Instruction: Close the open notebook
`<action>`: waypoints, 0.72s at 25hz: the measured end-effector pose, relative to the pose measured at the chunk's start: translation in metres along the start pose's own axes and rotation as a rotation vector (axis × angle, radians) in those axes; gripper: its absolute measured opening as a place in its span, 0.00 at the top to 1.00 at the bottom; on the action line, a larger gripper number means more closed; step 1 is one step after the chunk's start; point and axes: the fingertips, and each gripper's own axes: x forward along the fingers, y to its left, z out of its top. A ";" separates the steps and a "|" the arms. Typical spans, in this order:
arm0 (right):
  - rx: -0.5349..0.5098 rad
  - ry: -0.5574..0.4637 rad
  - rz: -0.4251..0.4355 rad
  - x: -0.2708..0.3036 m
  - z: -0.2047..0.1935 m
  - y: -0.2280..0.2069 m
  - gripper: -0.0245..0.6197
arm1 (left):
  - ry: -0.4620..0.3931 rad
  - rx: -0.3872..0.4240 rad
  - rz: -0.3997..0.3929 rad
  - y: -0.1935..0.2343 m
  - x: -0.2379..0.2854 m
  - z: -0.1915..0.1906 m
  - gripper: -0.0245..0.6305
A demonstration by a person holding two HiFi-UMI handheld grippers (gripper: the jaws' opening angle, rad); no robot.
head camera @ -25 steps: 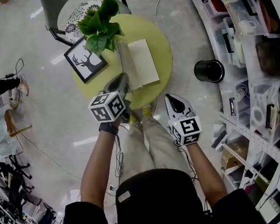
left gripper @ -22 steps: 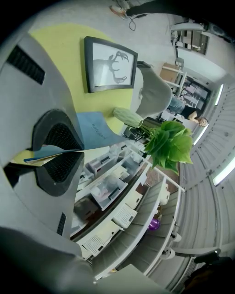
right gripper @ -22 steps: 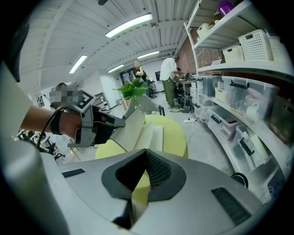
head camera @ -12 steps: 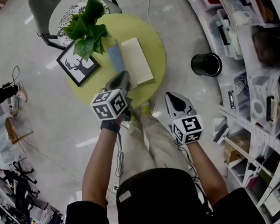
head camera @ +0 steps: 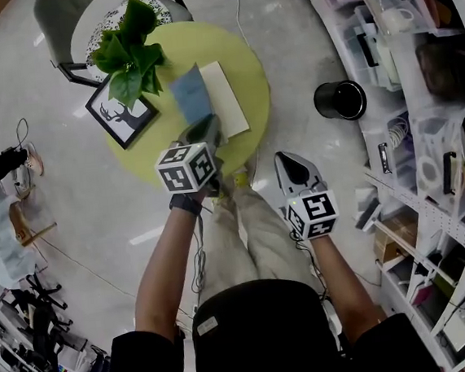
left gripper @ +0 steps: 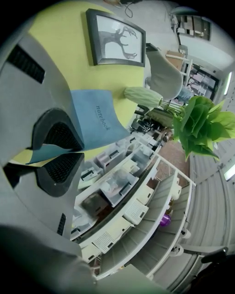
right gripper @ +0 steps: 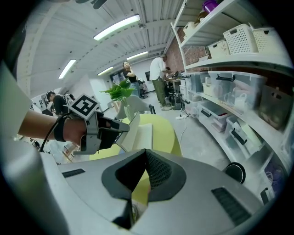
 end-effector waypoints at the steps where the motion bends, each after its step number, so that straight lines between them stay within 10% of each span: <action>1: 0.003 0.001 -0.004 0.000 -0.001 -0.002 0.96 | 0.006 0.003 -0.003 -0.001 0.003 -0.001 0.91; 18: 0.030 0.006 -0.038 -0.006 -0.007 -0.012 0.96 | 0.065 0.004 -0.018 -0.010 0.058 -0.022 0.85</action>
